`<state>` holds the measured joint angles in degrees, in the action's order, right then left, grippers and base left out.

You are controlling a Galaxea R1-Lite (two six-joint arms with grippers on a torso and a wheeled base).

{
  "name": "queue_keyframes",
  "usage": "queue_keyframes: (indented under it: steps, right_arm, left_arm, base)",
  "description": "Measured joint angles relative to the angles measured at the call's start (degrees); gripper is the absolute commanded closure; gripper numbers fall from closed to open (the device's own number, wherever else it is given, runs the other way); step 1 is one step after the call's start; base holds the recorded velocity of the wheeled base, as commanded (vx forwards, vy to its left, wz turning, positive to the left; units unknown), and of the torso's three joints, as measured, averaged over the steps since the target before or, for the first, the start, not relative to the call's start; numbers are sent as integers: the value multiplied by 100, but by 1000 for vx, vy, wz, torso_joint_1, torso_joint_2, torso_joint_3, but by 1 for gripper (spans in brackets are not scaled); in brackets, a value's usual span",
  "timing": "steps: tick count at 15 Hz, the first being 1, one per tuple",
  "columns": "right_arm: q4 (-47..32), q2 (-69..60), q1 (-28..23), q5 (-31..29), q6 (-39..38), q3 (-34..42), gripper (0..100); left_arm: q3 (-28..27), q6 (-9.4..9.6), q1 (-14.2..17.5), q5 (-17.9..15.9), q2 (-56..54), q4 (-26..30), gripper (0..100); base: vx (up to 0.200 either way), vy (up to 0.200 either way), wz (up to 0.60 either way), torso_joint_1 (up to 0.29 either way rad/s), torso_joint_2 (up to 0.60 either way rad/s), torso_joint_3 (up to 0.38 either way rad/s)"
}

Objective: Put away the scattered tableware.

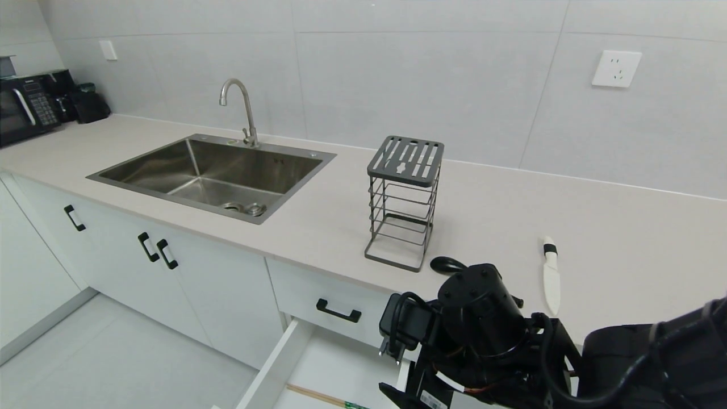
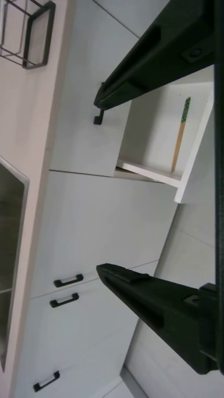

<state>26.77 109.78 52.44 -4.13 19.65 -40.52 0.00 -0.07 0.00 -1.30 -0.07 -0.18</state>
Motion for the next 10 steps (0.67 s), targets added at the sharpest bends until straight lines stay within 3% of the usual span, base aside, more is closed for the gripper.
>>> queue_keyframes:
  steps: [4,10]
  right_arm:
    - [-12,84,-18,277,11,-10,0]
    - [212,408,-201,755,-11,-33,0]
  left_arm:
    - [0,0,0,-2,0,-4,0]
    - [0,0,0,-2,0,5,0]
  base:
    - [0,0,0,265,-509,-247]
    - [0,0,0,33,-57,-29]
